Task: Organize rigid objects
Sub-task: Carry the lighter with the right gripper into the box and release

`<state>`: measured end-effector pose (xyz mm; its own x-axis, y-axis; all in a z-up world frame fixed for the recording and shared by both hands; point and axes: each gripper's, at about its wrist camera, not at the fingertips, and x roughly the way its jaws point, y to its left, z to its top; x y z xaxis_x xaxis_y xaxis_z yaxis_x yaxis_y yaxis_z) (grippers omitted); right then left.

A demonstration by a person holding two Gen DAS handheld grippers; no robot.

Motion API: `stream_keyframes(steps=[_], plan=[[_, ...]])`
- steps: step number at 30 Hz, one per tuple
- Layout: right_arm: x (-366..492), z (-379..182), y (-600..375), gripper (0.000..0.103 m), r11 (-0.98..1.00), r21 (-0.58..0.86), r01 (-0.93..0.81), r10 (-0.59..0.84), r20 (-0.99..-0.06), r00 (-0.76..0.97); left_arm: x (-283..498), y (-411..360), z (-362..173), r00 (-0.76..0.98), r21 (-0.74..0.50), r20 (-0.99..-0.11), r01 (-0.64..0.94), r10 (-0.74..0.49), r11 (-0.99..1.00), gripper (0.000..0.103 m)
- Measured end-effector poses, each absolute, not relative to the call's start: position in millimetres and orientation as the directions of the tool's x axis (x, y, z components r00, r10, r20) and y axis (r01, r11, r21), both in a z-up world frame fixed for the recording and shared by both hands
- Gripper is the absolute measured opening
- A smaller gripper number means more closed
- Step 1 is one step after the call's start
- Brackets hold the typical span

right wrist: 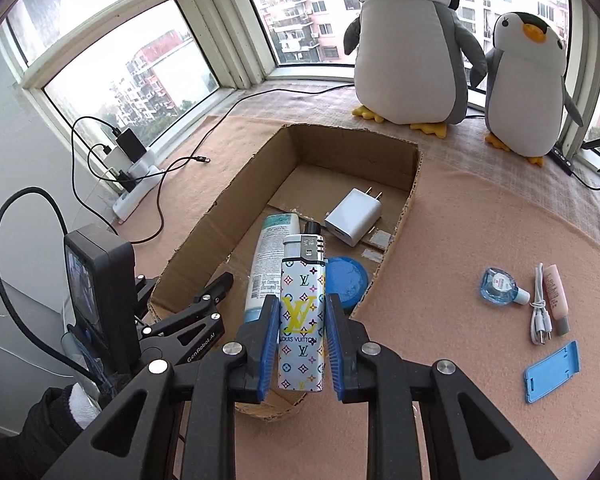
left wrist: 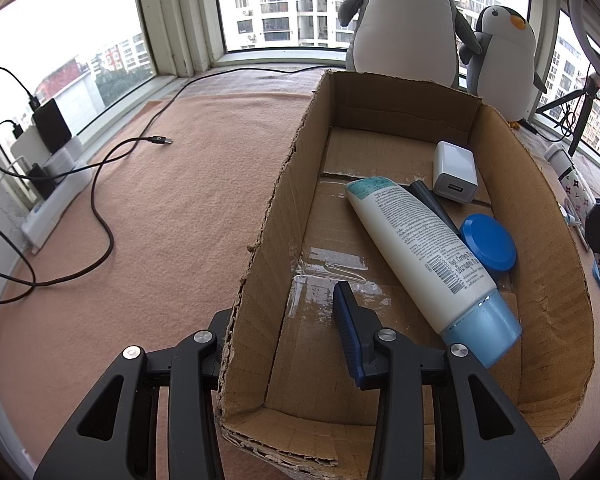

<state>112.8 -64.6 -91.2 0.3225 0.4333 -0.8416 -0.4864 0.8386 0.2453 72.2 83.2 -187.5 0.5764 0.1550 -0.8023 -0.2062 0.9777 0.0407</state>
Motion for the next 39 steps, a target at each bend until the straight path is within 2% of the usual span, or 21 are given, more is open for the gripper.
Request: stream_keyframes(steps=[23,25,26,27,39], plan=[[118.4,-110.8,-45.9,0.022,0.841,0.209,-0.498,0.399,-0.863,0.311,71.8,83.3,-187.5,0.577,0.041,-0.802,-0.206,0.155,0.978,0.039],[118.6,-109.3,-46.8,0.032,0.844,0.206,-0.495,0.397,-0.861,0.319,71.8,83.5,-187.6,0.577,0.041,-0.802,-0.206,0.155,0.978,0.039],[118.4,-108.0,-47.3,0.042,0.845,0.204,-0.495,0.397,-0.858,0.325,72.0,83.6,-187.5,0.576,0.04,-0.802,-0.206,0.155,0.978,0.039],[117.9,-106.6,-47.6,0.047,0.845,0.201,-0.496,0.397,-0.856,0.331,71.7,83.4,-187.5,0.577,0.041,-0.802,-0.206,0.155,0.978,0.039],[116.8,-98.1,-57.0,0.048,0.849,0.196,-0.49,0.398,-0.848,0.349,71.8,83.6,-187.4,0.577,0.042,-0.802,-0.206,0.155,0.978,0.039]])
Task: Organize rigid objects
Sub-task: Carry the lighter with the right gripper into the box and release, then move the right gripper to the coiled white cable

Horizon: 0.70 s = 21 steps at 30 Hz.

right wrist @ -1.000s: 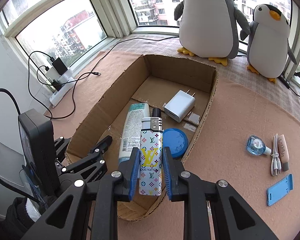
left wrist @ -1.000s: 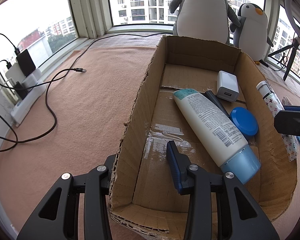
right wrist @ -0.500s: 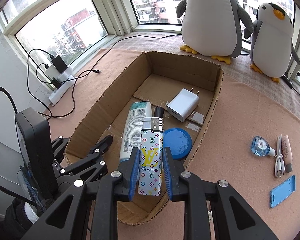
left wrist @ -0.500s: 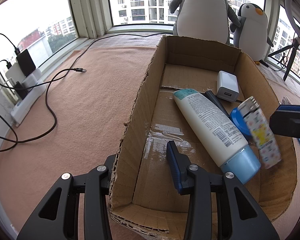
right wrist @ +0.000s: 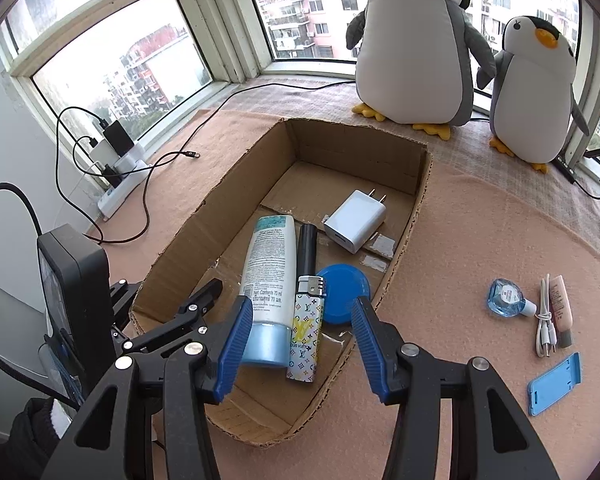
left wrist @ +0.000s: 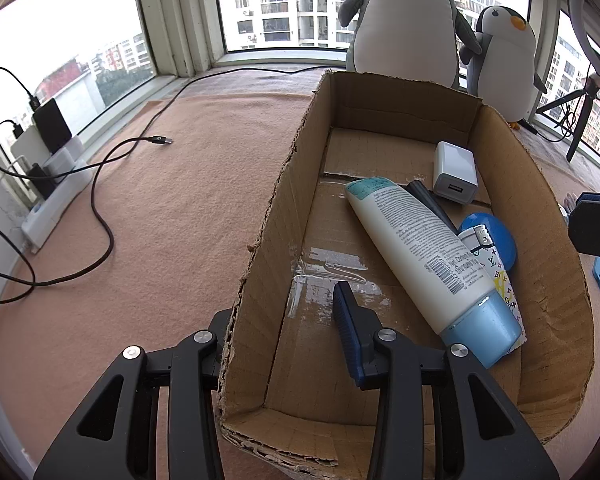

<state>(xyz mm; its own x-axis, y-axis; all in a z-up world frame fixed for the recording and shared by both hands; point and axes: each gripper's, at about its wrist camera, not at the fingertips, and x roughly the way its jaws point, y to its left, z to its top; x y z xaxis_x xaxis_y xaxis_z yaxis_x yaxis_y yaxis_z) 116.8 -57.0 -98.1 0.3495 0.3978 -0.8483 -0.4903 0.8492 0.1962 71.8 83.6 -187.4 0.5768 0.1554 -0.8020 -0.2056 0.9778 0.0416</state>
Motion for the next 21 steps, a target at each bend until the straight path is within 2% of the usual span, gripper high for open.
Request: stream_keyframes(steps=[10,21], plan=[[118.6,-92.4,-94.2,0.048,0.875,0.195,-0.444,0.38,-0.844,0.378,72.0,83.6,-187.4,0.577,0.042,-0.802,-0.206,0.156,0.978,0.039],[125.4,-88.6,-176.7,0.048,0.914,0.218,-0.342,0.357,-0.834,0.422,72.5,83.9,-187.4,0.576,0.045,-0.802,-0.204,0.157,0.978,0.039]])
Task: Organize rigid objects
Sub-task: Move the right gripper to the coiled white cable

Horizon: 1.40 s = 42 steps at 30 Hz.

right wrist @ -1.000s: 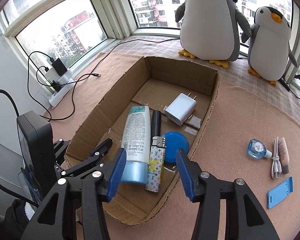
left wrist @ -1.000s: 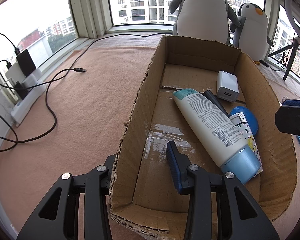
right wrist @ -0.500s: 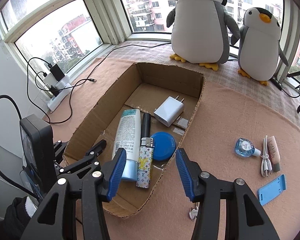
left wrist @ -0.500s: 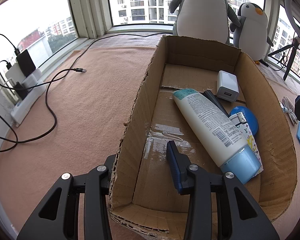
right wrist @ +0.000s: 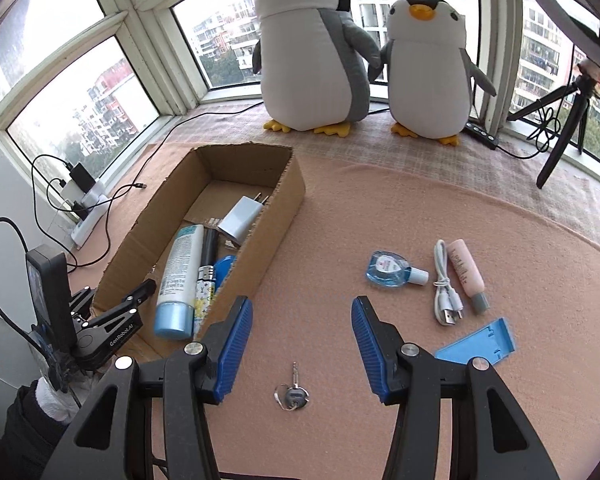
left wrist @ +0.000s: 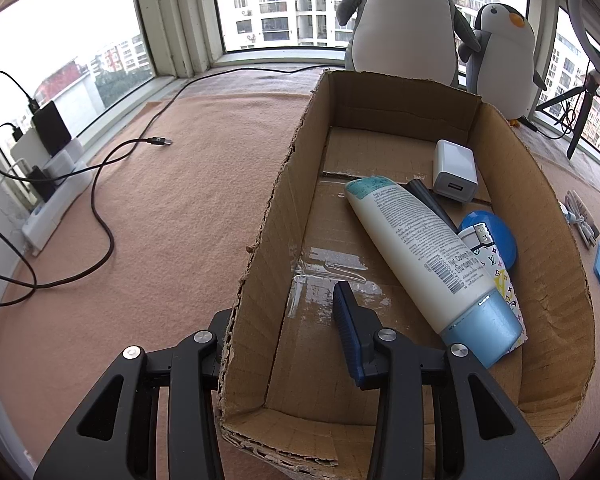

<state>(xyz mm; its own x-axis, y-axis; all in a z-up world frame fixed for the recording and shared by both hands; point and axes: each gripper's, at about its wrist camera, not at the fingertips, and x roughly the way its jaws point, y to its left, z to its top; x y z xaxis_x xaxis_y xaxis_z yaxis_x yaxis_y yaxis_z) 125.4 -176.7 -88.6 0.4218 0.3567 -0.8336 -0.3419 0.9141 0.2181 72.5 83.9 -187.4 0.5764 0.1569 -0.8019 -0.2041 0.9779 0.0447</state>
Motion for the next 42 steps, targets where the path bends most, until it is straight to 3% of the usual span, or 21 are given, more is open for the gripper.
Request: stream_keyframes(steps=[13,18,42], plan=[[148.8,-119.9,-231.4,0.047,0.934,0.182,-0.307,0.299,-0.869,0.395,72.5,83.8,-187.4,0.576,0.045,-0.802,-0.204,0.157,0.978,0.039],[162.3,-134.2,-231.2,0.034,0.938,0.146,-0.314,0.265,-0.886,0.38,72.5,83.8,-187.4,0.576,0.045,-0.802,-0.204,0.157,0.978,0.039],[205.5,-171.8,-229.5,0.029,0.946,0.015,-0.324,0.133,-0.93,0.344,72.7,84.4,-187.6,0.576,0.045,-0.802,-0.205,0.157,0.978,0.039]])
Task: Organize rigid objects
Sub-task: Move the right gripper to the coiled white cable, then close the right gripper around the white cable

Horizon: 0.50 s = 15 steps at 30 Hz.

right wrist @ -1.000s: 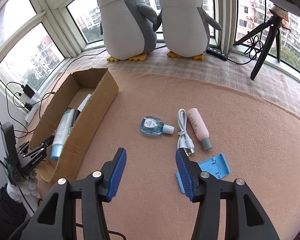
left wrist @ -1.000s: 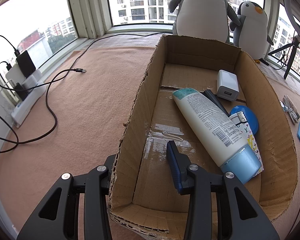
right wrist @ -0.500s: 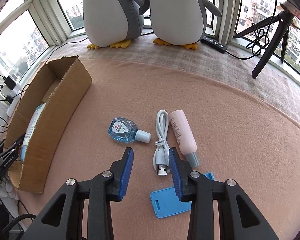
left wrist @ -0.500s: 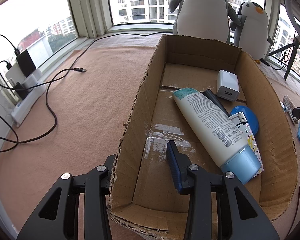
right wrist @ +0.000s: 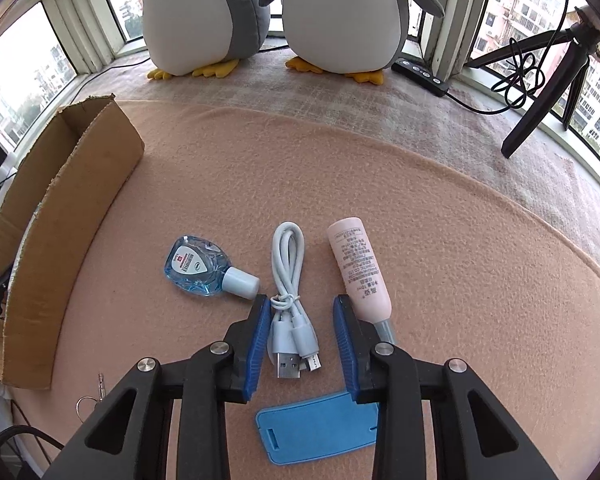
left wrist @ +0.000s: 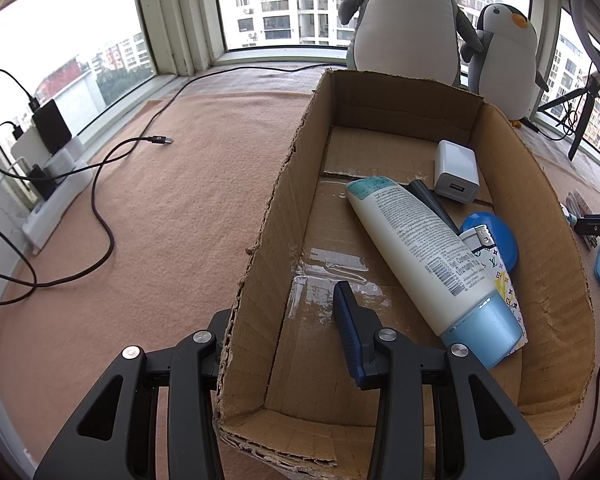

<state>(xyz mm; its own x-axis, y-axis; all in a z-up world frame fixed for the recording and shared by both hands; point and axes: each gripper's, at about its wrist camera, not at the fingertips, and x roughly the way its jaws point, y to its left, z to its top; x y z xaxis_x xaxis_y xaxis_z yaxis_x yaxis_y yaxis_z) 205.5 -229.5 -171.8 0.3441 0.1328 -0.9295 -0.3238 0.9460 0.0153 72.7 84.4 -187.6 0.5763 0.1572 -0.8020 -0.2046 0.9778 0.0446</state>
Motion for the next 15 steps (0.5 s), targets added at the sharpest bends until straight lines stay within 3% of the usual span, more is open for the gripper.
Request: stream_keyframes(steps=[5,8,15], plan=[[210.2,-173.0,-226.1,0.026,0.945,-0.006,-0.326,0.116,-0.928,0.354,72.9,84.5,-187.5,0.576,0.044,-0.802,-0.205,0.157,0.978,0.039],[210.9,-173.2,-224.6,0.015,0.944,-0.004,-0.329,0.118,-0.929,0.351,72.9,84.5,-187.5,0.577,0.044,-0.802,-0.205,0.157,0.978,0.039],[203.1,-170.6,-230.2,0.014,0.955,0.029,-0.295,0.138,-0.924,0.357,72.9,84.3,-187.4,0.576,0.045,-0.802,-0.204,0.157,0.978,0.039]])
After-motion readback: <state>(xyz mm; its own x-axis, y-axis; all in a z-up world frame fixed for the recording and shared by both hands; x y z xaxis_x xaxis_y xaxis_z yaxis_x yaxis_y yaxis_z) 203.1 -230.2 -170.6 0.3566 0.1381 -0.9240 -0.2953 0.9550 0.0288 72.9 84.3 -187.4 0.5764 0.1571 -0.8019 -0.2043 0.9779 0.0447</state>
